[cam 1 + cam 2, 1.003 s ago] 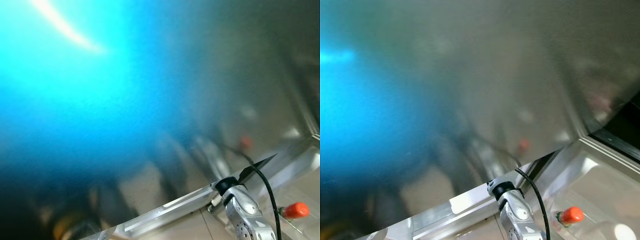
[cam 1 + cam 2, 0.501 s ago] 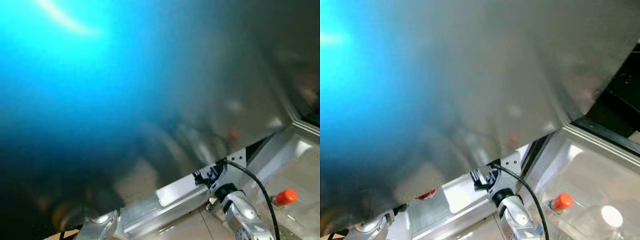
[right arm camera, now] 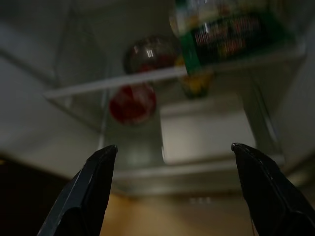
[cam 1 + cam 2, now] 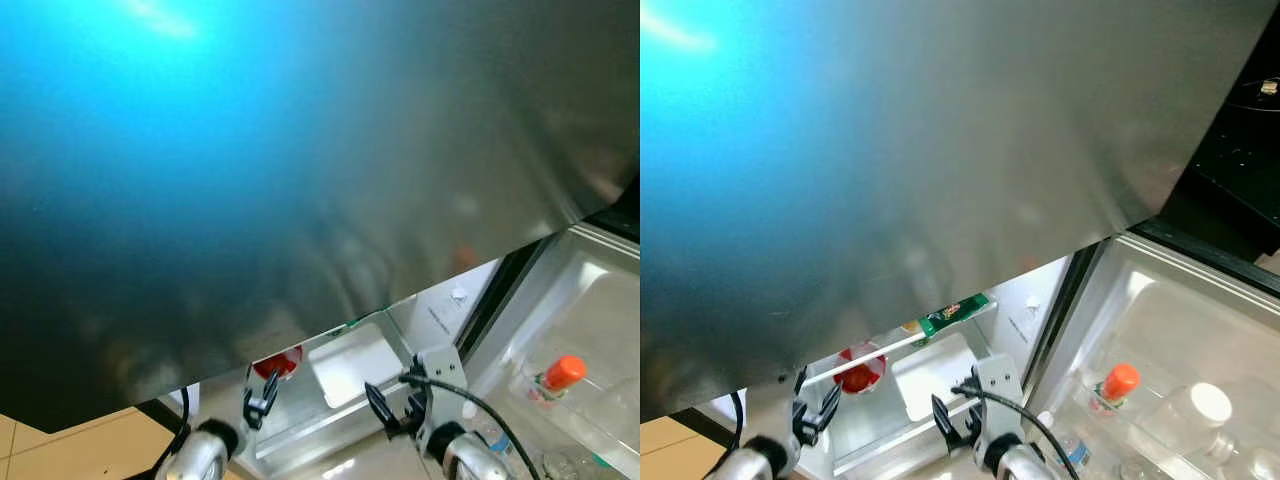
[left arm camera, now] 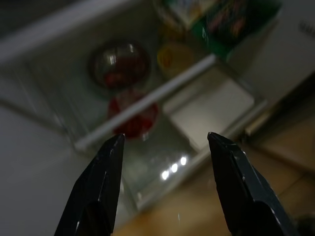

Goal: Restocking fridge

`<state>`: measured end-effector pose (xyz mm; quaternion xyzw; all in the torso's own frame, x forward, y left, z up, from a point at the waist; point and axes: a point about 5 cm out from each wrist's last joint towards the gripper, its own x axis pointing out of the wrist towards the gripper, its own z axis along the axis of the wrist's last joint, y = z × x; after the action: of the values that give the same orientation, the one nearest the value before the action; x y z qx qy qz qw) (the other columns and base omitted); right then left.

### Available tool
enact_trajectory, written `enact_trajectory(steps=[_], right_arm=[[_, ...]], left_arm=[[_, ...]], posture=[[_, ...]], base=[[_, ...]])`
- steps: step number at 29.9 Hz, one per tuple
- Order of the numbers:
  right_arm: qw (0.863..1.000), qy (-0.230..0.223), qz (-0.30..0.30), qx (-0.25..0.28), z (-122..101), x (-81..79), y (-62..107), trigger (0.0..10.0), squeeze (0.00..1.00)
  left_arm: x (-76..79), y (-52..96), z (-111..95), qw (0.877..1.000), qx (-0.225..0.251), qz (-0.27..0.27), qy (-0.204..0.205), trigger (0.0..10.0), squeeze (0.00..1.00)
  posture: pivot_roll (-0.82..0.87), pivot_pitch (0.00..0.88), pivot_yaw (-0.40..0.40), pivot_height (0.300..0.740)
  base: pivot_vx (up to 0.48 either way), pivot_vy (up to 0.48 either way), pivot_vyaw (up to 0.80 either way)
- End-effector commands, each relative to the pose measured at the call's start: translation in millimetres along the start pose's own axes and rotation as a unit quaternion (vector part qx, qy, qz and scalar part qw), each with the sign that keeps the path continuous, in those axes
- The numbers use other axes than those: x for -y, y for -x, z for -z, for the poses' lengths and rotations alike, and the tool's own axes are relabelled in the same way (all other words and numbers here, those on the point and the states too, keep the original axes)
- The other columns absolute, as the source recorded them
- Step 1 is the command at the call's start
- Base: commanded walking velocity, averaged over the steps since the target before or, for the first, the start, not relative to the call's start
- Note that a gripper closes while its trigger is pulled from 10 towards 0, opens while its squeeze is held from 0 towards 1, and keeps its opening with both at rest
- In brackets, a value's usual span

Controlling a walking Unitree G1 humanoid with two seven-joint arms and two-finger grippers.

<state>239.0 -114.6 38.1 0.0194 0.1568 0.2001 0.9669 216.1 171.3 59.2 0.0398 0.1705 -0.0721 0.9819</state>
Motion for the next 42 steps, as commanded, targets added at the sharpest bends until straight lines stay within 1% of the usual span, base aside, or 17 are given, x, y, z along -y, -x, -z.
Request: enact_trajectory(steps=[1,4,7,8,9,10,11,12,15,18,19,20,23,24,27,35,42], right_arm=[[1.000,0.003,0.004,-0.006,5,2.3,2.1,10.0,0.00],[1.000,0.003,0.003,-0.005,5,2.4,2.0,10.0,0.00],[1.000,0.003,0.002,-0.001,3,1.8,-1.0,10.0,0.00],[1.000,0.003,0.002,-0.001,3,1.8,-1.0,10.0,0.00],[1.000,0.003,0.001,0.000,4,1.5,-2.4,10.0,0.00],[1.000,0.003,0.001,0.000,4,1.5,-2.4,10.0,0.00],[1.000,0.013,0.002,-0.020,17,3.8,-1.5,10.0,0.00],[1.000,0.013,0.002,-0.020,17,3.8,-1.5,10.0,0.00],[0.998,0.024,0.015,-0.060,41,11.4,4.6,10.0,0.00],[0.996,0.026,0.027,-0.076,49,15.7,7.2,10.0,0.00],[0.992,0.030,0.060,-0.110,67,25.6,13.6,10.0,0.00],[0.989,0.033,0.073,-0.127,74,29.7,16.5,10.0,0.00],[0.986,0.032,0.082,-0.140,80,32.5,19.0,10.0,0.00],[0.983,0.028,0.091,-0.155,87,35.5,22.0,10.0,0.00],[0.972,0.013,0.118,-0.201,109,42.3,36.4,10.0,0.00],[0.963,0.009,0.127,-0.237,131,42.2,51.7,10.0,0.00],[0.963,0.002,0.126,-0.238,135,41.2,51.8,10.0,0.00]], left_arm=[[-14.6,7.2,21,0.999,-0.039,-0.030,-0.012,10.0,0.00],[-15.7,8.1,24,0.998,-0.043,-0.032,-0.014,10.0,0.00],[-20.1,11.8,38,0.997,-0.063,-0.042,-0.018,10.0,0.00],[-20.1,11.8,38,0.997,-0.063,-0.042,-0.018,10.0,0.00],[-22.9,14.1,46,0.996,-0.075,-0.048,-0.019,10.0,0.00],[-22.9,14.1,46,0.996,-0.075,-0.048,-0.019,10.0,0.00],[-25.3,16.5,57,0.995,-0.085,-0.053,-0.021,10.0,0.00],[-25.3,16.5,57,0.995,-0.085,-0.053,-0.021,10.0,0.00],[-25.6,19.3,71,0.993,-0.098,-0.057,-0.022,10.0,0.00],[-24.4,19.4,75,0.993,-0.104,-0.060,-0.016,10.0,0.00],[-21.6,19.2,84,0.991,-0.120,-0.062,-0.001,10.0,0.00],[-20.1,18.9,88,0.990,-0.127,-0.060,0.006,10.0,0.00],[-18.9,18.6,91,0.989,-0.133,-0.058,0.015,10.0,0.00],[-17.9,17.9,95,0.988,-0.140,-0.055,0.022,10.0,0.00],[-16.2,14.8,101,0.988,-0.148,-0.040,0.020,10.0,0.00],[-17.8,10.8,110,0.987,-0.158,-0.039,0.011,10.0,0.00],[-15.3,5.3,112,0.987,-0.157,-0.038,0.005,10.0,0.00]], posture=[[-0.02,0.188,0.025,0.740],[-0.02,0.188,0.025,0.740],[-0.02,0.182,0.023,0.740],[-0.02,0.182,0.023,0.740],[-0.02,0.181,0.023,0.740],[-0.02,0.181,0.023,0.740],[-0.03,0.168,0.017,0.740],[-0.03,0.168,0.017,0.740],[-0.03,0.164,0.014,0.740],[-0.03,0.160,0.008,0.740],[-0.04,0.155,0.006,0.740],[-0.04,0.147,0.006,0.740],[-0.04,0.147,0.006,0.740],[-0.05,0.138,0.007,0.740],[-0.06,0.125,0.008,0.740],[-0.08,0.103,0.007,0.740],[-0.09,0.084,0.002,0.740]], base=[[0.000,0.000,0.00],[0.000,0.000,0.00],[0.000,0.000,0.00],[0.000,0.000,0.00],[0.000,0.000,0.00],[0.000,0.000,0.00],[0.000,0.000,0.00],[0.000,0.000,0.00],[0.000,0.000,0.00],[0.000,0.000,0.00],[0.000,0.000,0.00],[0.000,0.000,0.00],[0.000,0.000,0.00],[0.000,0.000,0.00],[0.000,0.000,0.00],[0.000,0.000,0.00],[0.000,0.000,0.00]])
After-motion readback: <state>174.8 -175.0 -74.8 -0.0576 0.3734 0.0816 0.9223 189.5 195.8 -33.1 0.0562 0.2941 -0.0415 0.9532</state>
